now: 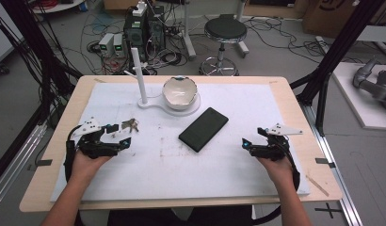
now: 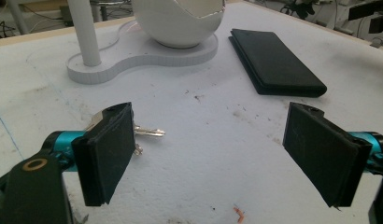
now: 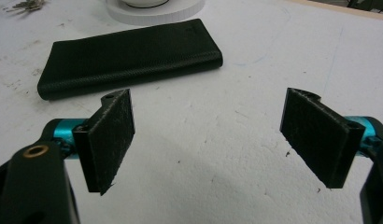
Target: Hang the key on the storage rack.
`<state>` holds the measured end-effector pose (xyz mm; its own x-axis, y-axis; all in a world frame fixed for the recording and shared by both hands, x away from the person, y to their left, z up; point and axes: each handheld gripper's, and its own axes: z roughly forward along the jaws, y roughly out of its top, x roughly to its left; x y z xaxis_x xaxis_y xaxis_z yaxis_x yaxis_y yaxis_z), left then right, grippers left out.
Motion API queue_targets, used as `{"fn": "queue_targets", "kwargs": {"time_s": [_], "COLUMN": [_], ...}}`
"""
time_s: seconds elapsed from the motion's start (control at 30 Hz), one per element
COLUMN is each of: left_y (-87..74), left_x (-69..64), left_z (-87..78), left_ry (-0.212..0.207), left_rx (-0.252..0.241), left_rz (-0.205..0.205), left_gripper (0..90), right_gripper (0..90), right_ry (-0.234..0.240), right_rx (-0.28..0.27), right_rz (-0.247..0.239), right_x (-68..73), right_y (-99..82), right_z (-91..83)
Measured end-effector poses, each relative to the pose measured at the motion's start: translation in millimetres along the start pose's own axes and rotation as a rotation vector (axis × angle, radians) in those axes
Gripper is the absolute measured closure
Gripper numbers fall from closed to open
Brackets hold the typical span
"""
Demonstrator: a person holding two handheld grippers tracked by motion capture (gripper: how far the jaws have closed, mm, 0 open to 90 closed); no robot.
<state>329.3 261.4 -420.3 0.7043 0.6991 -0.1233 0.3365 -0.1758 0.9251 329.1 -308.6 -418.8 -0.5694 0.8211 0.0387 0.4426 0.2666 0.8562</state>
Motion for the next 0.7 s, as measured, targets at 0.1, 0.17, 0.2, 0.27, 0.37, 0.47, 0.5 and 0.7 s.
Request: {"fn": "queue_targets", "kwargs": {"time_s": [0.1,0.17,0.2,0.27,0.37,0.47,0.5,0.7], "left_y": [-0.3,-0.4,-0.4,-0.6,-0.7,0.4,1.7,6.6], "left_x": [0.8,1.3,1.8,2.8,3.4,5.1,6.0,16.4], "left_z": [1.0,1.3,1.5,2.2,2.9,5.7,7.3,22.6], "left_ry": [0.005,0.006,0.009,0.006,0.009,0.011,0.018,0.041], "left_rx": [-0.001,-0.004,0.000,-0.003,-0.006,-0.004,0.007,0.048], "left_rz": [-0.010,-0.014,-0.014,-0.019,-0.021,-0.016,-0.009,-0.012], "left_gripper": [17.0,17.0,17.0,17.0,17.0,17.0,17.0,17.3], "right_gripper": [17.9,17.9,17.9,17.9,17.9,17.9,17.9,17.9], "right_ry": [0.002,-0.001,0.000,-0.002,-0.003,-0.007,-0.006,-0.018], "right_rx": [0.005,0.000,-0.001,-0.003,0.002,0.004,0.007,0.020], "right_rz": [0.006,0.008,0.015,0.015,0.014,0.007,0.004,-0.002], "right_x": [-0.1,-1.4,-1.5,-2.3,-2.2,-0.2,0.3,3.1], "right_y": [-0.4,-2.0,-2.2,-2.3,-2.9,-4.3,-4.7,-10.0], "right_z": [-0.1,-0.3,-0.5,-1.3,-2.4,-4.8,-5.8,-13.8]}}
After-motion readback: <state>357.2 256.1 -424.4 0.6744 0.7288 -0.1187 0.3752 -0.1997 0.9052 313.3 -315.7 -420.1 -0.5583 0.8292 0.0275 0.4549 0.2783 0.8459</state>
